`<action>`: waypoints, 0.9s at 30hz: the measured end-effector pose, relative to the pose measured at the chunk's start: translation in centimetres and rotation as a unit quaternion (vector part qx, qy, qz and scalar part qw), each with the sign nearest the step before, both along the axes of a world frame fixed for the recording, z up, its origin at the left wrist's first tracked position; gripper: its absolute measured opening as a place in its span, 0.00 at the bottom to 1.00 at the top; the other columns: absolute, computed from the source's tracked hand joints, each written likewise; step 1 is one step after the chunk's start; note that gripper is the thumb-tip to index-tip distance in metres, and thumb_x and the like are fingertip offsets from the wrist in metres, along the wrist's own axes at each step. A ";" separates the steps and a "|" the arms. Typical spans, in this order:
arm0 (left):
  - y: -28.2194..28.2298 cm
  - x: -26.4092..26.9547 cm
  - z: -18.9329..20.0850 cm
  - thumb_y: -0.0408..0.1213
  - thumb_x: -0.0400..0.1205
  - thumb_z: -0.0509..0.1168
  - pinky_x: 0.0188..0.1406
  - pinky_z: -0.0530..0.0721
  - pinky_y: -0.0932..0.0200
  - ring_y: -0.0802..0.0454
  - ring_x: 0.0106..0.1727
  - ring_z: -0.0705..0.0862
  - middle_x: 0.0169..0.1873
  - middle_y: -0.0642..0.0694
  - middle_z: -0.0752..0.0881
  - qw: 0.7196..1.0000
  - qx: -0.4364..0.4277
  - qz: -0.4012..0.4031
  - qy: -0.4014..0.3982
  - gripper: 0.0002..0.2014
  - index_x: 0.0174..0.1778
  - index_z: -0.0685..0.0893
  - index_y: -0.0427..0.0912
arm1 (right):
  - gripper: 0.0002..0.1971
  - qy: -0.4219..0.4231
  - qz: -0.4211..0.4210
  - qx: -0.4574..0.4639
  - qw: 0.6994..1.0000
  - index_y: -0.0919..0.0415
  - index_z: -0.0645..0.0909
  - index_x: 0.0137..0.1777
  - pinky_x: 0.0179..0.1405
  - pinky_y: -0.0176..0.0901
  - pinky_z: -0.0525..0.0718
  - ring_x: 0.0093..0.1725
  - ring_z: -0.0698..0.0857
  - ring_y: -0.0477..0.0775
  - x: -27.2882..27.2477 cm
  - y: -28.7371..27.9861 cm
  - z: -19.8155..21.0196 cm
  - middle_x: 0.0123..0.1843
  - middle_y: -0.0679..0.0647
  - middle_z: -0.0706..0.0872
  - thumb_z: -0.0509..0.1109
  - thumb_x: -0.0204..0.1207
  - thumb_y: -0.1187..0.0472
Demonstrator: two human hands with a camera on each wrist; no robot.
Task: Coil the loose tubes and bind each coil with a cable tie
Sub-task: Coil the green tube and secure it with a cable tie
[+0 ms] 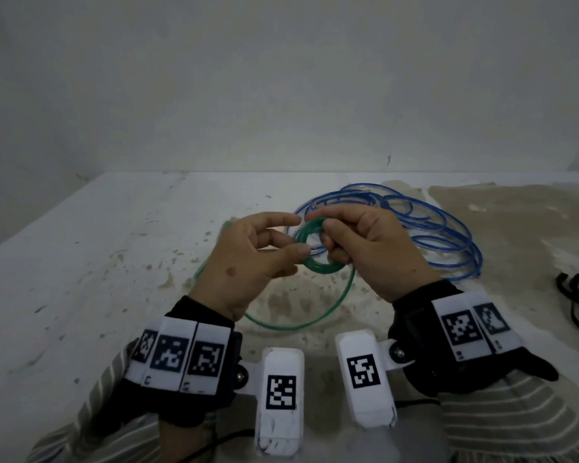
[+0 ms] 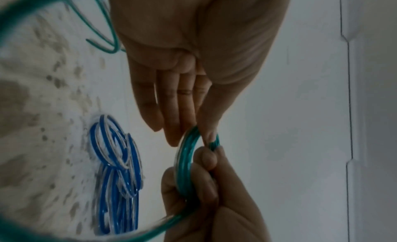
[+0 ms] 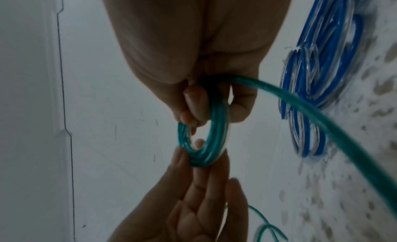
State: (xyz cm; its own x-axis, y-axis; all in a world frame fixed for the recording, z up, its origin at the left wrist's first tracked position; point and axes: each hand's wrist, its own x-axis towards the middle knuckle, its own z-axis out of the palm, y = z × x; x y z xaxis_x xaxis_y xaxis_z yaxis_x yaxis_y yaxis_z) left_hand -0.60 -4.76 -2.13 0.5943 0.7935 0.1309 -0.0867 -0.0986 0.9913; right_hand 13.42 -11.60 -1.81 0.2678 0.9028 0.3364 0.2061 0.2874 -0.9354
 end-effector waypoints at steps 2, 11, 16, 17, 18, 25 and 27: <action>0.0 -0.1 0.0 0.25 0.71 0.71 0.34 0.86 0.61 0.57 0.29 0.86 0.26 0.48 0.84 0.999 0.026 -0.005 0.023 0.09 0.44 0.86 0.41 | 0.11 -0.013 -0.013 0.000 1.000 0.59 0.82 0.47 0.25 0.31 0.74 0.23 0.75 0.43 0.0 -0.1 0.0 0.27 0.51 0.82 0.61 0.79 0.72; -0.9 0.7 0.0 0.26 0.77 0.67 0.35 0.88 0.60 0.51 0.34 0.90 0.34 0.42 0.89 0.998 -0.046 0.033 -0.032 0.02 0.43 0.83 0.35 | 0.10 0.065 -0.047 0.037 0.996 0.59 0.83 0.43 0.40 0.42 0.87 0.32 0.85 0.47 -0.3 0.2 0.0 0.30 0.49 0.86 0.62 0.80 0.68; -1.2 0.7 0.0 0.30 0.75 0.70 0.44 0.89 0.54 0.49 0.43 0.89 0.46 0.37 0.89 0.999 0.023 -0.012 0.046 0.11 0.53 0.84 0.38 | 0.11 0.023 -0.042 0.040 0.998 0.59 0.84 0.45 0.26 0.34 0.76 0.23 0.75 0.43 0.2 0.1 -0.1 0.27 0.50 0.79 0.61 0.80 0.70; -1.0 0.5 0.2 0.31 0.74 0.71 0.43 0.88 0.54 0.50 0.42 0.88 0.44 0.41 0.89 0.999 0.031 0.004 0.028 0.14 0.55 0.83 0.39 | 0.10 -0.004 -0.033 0.032 0.999 0.59 0.84 0.45 0.25 0.33 0.75 0.24 0.75 0.42 0.4 0.0 -0.1 0.26 0.50 0.79 0.62 0.79 0.70; -0.7 0.3 0.3 0.30 0.73 0.71 0.42 0.88 0.55 0.52 0.40 0.88 0.39 0.45 0.89 0.999 0.035 0.016 0.012 0.16 0.57 0.83 0.40 | 0.10 -0.038 -0.027 0.024 0.999 0.58 0.84 0.45 0.26 0.32 0.76 0.24 0.76 0.41 0.4 -0.1 -0.1 0.26 0.47 0.80 0.63 0.79 0.69; -0.6 -0.4 0.5 0.26 0.72 0.72 0.35 0.86 0.59 0.58 0.28 0.85 0.23 0.52 0.85 0.986 0.129 -0.016 0.101 0.11 0.37 0.88 0.49 | 0.07 -0.184 -0.061 0.008 0.981 0.55 0.81 0.51 0.34 0.40 0.83 0.29 0.83 0.42 0.1 -0.3 -0.2 0.33 0.49 0.87 0.71 0.74 0.62; -0.5 -0.4 0.4 0.25 0.72 0.72 0.35 0.87 0.59 0.57 0.28 0.85 0.23 0.50 0.85 0.991 0.110 0.006 0.076 0.08 0.38 0.87 0.44 | 0.06 -0.150 -0.070 0.022 0.986 0.53 0.81 0.47 0.35 0.42 0.85 0.30 0.84 0.47 0.1 -0.2 -0.2 0.35 0.54 0.88 0.72 0.73 0.62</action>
